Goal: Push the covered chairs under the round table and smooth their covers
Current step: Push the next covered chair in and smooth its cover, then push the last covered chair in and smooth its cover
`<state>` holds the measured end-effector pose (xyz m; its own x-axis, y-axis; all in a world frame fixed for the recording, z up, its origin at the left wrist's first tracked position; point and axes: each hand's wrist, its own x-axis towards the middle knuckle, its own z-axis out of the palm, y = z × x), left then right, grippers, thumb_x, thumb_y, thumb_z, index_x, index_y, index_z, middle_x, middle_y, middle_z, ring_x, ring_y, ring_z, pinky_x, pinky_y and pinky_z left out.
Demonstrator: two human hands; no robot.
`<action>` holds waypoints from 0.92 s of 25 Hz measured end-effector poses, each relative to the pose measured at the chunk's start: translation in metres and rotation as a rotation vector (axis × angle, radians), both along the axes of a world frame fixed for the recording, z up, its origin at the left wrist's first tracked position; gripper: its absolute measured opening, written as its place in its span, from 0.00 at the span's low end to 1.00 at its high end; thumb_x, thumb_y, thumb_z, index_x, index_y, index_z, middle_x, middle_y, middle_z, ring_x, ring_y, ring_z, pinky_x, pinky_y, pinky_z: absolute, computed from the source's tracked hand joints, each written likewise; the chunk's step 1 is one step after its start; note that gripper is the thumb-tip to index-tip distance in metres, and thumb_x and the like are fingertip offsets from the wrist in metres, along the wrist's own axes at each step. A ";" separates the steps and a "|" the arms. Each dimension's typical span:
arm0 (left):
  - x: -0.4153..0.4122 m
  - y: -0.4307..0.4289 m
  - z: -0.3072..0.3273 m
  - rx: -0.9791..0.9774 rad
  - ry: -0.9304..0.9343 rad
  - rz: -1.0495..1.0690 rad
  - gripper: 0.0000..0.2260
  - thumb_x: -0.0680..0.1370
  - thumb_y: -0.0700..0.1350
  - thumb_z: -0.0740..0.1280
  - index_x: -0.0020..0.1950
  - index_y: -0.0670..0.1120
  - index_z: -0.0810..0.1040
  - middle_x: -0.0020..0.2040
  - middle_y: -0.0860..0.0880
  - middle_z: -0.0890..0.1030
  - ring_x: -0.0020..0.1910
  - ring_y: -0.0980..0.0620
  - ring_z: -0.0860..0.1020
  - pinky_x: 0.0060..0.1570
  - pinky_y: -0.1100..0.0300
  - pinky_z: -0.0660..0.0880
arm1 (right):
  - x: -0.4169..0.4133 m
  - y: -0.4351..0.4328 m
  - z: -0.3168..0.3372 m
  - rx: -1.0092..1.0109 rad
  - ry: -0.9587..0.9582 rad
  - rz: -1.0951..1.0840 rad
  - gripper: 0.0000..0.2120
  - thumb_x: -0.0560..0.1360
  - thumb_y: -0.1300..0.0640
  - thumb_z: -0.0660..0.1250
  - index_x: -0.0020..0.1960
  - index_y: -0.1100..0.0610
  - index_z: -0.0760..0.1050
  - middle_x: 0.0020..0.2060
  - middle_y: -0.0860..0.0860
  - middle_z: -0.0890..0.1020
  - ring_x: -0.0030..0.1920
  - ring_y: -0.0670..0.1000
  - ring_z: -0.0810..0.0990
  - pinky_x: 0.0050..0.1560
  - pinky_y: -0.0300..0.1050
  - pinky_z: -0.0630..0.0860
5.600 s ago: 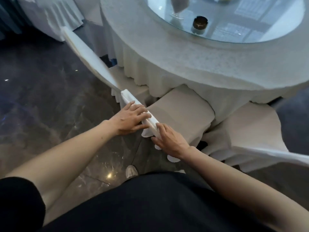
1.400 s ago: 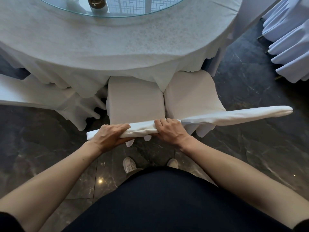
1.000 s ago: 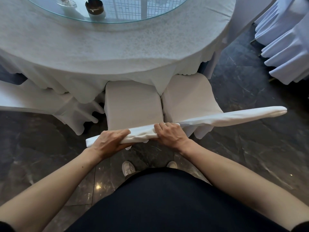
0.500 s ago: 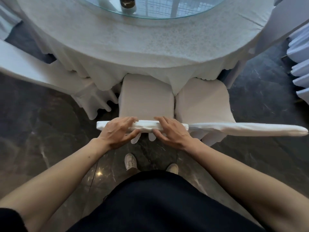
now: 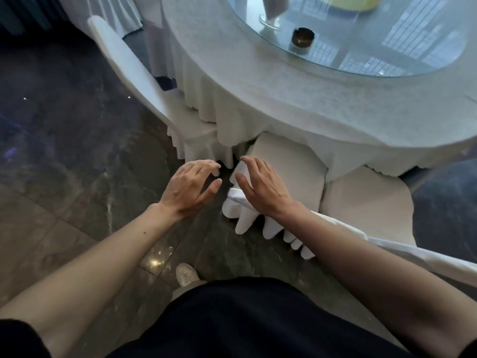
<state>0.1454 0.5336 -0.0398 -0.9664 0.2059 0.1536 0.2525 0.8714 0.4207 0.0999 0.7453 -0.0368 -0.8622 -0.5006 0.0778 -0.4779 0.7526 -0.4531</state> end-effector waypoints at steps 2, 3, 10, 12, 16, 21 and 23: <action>0.000 -0.049 0.005 0.004 0.007 0.049 0.22 0.79 0.57 0.53 0.65 0.46 0.73 0.64 0.47 0.76 0.65 0.47 0.72 0.66 0.51 0.67 | -0.009 -0.056 0.003 0.017 0.008 0.007 0.23 0.82 0.46 0.55 0.70 0.60 0.65 0.65 0.58 0.73 0.65 0.59 0.72 0.65 0.54 0.69; 0.002 -0.072 0.006 0.006 0.011 0.063 0.22 0.79 0.57 0.53 0.65 0.46 0.73 0.64 0.46 0.76 0.65 0.47 0.72 0.66 0.51 0.66 | -0.013 -0.083 0.005 0.022 0.009 0.008 0.24 0.81 0.46 0.56 0.71 0.60 0.65 0.65 0.58 0.73 0.64 0.59 0.72 0.65 0.55 0.69; -0.005 -0.218 0.005 -0.032 0.034 0.200 0.22 0.79 0.57 0.53 0.68 0.47 0.71 0.69 0.45 0.72 0.68 0.47 0.68 0.69 0.51 0.64 | -0.042 -0.236 0.011 0.022 0.037 0.085 0.23 0.81 0.46 0.57 0.70 0.60 0.66 0.65 0.59 0.73 0.64 0.60 0.72 0.65 0.54 0.68; -0.022 -0.248 0.003 -0.033 0.037 0.223 0.22 0.80 0.57 0.53 0.69 0.47 0.70 0.68 0.46 0.72 0.68 0.47 0.68 0.69 0.50 0.63 | -0.061 -0.265 0.012 0.031 0.030 0.093 0.23 0.81 0.46 0.56 0.70 0.60 0.65 0.66 0.58 0.73 0.64 0.59 0.72 0.64 0.54 0.68; -0.078 -0.287 -0.004 -0.057 0.056 0.211 0.22 0.80 0.56 0.53 0.68 0.47 0.70 0.68 0.46 0.72 0.67 0.47 0.69 0.68 0.50 0.63 | -0.115 -0.310 0.003 0.018 0.047 0.091 0.22 0.81 0.45 0.56 0.69 0.58 0.65 0.65 0.58 0.73 0.64 0.58 0.72 0.65 0.54 0.69; -0.175 -0.336 -0.001 -0.095 0.042 0.175 0.21 0.80 0.56 0.53 0.69 0.47 0.68 0.69 0.45 0.71 0.68 0.47 0.68 0.69 0.49 0.62 | -0.210 -0.364 -0.004 -0.007 0.048 0.039 0.24 0.81 0.44 0.55 0.70 0.58 0.64 0.67 0.57 0.71 0.65 0.57 0.71 0.66 0.53 0.69; -0.210 -0.355 0.002 -0.122 0.059 0.144 0.20 0.80 0.55 0.54 0.69 0.47 0.68 0.68 0.45 0.71 0.68 0.47 0.68 0.70 0.51 0.61 | -0.242 -0.381 -0.004 -0.028 0.024 0.015 0.25 0.81 0.42 0.53 0.70 0.58 0.63 0.68 0.58 0.71 0.66 0.57 0.71 0.67 0.54 0.68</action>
